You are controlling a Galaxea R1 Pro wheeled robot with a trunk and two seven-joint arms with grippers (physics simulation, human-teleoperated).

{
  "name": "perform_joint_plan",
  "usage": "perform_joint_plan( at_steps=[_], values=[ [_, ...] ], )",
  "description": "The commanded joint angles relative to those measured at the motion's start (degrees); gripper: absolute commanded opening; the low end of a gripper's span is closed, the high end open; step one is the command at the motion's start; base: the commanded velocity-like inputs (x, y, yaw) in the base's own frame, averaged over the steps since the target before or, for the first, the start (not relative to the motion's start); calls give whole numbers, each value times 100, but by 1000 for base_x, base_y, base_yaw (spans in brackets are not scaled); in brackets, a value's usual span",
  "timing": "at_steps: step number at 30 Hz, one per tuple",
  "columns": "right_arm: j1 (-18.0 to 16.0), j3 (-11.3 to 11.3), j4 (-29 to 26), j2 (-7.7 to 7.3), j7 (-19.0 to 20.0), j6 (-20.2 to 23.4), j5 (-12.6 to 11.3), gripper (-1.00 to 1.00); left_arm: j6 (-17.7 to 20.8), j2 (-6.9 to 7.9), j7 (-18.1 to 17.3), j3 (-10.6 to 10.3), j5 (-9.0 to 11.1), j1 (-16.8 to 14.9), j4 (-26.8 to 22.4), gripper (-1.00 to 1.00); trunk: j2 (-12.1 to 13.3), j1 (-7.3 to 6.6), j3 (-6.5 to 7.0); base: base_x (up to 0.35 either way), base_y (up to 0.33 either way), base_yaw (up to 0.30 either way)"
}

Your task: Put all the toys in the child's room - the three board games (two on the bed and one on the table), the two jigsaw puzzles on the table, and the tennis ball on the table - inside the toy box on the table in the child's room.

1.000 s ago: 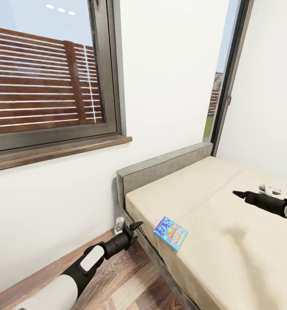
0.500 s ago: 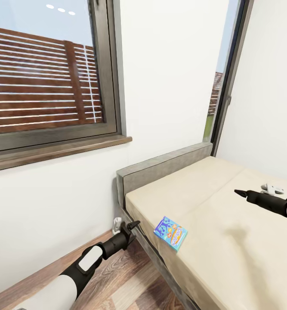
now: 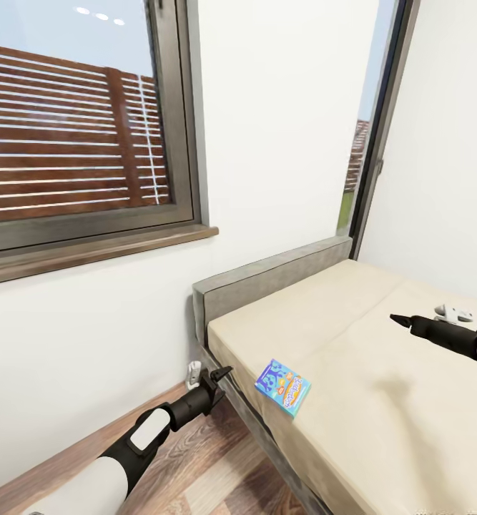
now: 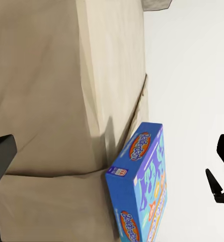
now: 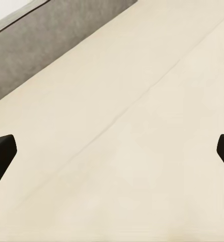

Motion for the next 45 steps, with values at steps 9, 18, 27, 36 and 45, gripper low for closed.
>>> perform_joint_plan(
  at_steps=[9,18,27,36,45],
  values=[
    [-3,-16,-10,0,27,102,8,100,22,2,-7,-17,43,-5,6,100,-2,-1,-6,0,0,-171],
    [-1,-36,-45,0,27,167,11,100,22,2,-8,-15,37,-5,6,100,-2,-1,-6,0,0,-216],
    [1,-42,-66,0,27,182,12,100,22,-2,-8,-14,30,-5,7,100,-2,-1,-6,0,0,-90],
    [21,-44,-83,0,27,188,12,100,21,-11,-8,-14,23,-5,7,100,-2,-1,-6,0,0,-26],
    [27,-45,-92,0,27,195,13,100,21,-11,-8,-16,19,-5,7,100,-2,-1,-6,0,0,-26]
  ],
)
